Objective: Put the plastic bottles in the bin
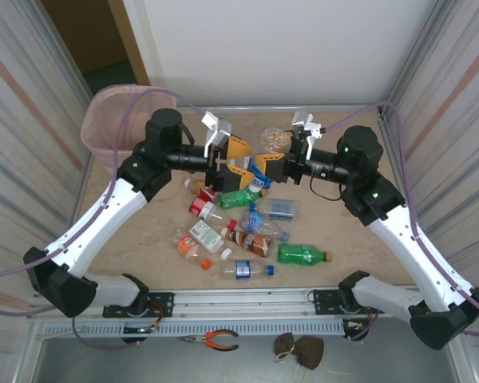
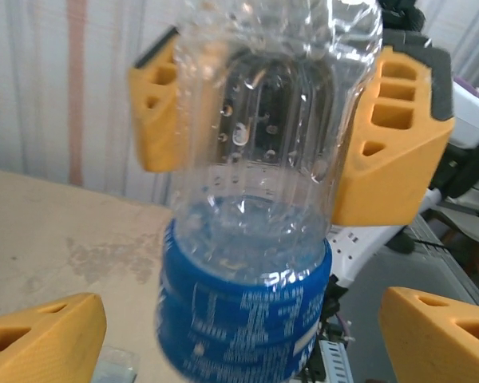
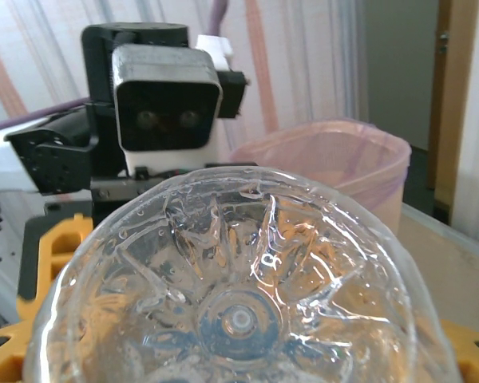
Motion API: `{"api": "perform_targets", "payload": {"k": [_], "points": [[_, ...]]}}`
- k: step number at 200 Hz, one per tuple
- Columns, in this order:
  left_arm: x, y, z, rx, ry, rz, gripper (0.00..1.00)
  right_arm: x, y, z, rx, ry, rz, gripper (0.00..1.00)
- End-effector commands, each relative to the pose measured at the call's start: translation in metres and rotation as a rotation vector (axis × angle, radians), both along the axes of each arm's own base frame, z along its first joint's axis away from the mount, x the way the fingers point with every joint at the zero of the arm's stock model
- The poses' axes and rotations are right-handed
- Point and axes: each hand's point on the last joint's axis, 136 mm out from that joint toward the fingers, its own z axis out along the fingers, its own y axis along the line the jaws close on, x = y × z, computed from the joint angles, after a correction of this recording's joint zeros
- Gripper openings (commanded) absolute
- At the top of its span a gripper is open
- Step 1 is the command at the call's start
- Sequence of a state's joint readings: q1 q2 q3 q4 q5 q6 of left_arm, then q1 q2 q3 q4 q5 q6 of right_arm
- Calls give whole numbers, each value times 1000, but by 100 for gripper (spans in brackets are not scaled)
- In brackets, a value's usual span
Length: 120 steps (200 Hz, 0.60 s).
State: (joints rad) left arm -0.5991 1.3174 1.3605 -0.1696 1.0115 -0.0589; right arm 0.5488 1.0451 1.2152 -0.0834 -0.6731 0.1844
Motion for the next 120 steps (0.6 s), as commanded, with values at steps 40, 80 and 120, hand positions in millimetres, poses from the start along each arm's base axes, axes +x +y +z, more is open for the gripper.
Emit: {"api": "perform_targets", "payload": {"k": [40,80,120], "points": [[-32,-8,11,-40,-71,-173,88,-35,11,36,44,-141,155,36],[-40,-11,14,-44,-80,-221,81,-46,18,38,42,-147,206,36],[-44,-12,13,-42,-78,-246,71,-49,20,39,39,-152,211,36]]}}
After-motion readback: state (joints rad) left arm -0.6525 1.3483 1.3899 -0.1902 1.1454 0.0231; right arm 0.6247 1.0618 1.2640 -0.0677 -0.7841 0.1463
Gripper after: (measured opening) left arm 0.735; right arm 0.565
